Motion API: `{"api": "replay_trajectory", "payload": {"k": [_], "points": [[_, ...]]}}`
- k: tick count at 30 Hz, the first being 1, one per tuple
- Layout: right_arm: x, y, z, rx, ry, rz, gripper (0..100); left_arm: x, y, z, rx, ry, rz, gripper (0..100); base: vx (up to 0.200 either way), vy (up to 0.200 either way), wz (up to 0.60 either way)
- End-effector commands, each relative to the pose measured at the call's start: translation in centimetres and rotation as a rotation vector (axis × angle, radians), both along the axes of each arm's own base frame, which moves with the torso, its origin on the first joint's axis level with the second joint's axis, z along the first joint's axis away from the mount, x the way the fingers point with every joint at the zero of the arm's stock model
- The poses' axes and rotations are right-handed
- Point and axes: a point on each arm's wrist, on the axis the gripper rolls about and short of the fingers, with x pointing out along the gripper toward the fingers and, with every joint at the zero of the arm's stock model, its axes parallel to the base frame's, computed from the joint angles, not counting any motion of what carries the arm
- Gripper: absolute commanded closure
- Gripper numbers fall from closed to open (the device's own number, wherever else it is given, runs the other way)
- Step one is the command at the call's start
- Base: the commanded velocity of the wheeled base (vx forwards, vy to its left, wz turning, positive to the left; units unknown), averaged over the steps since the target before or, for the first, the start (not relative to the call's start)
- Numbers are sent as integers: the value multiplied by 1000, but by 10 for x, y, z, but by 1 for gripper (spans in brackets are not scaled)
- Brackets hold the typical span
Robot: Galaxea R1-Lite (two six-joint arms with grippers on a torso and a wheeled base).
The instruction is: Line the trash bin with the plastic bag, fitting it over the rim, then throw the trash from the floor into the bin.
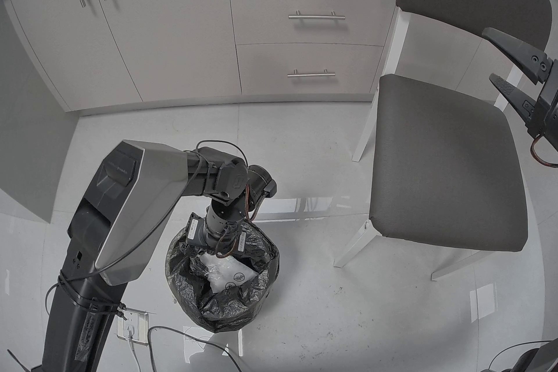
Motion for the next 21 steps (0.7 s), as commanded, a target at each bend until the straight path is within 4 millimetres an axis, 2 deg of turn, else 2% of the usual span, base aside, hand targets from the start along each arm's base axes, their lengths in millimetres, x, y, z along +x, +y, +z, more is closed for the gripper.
{"api": "replay_trajectory", "payload": {"k": [1, 2, 11, 21], "points": [[0, 0, -1, -1, 2, 1, 0, 3, 0, -17, 14, 23, 5, 100, 0, 0, 0], [0, 0, -1, 0, 0, 1, 0, 5, 1, -25, 15, 25, 9, 100, 0, 0, 0], [2, -1, -2, -2, 4, -9, 0, 13, 6, -54, 25, 40, 29, 100, 0, 0, 0], [3, -1, -3, -2, 8, -11, 0, 17, 14, -70, 19, 38, 126, 100, 0, 0, 0]]}}
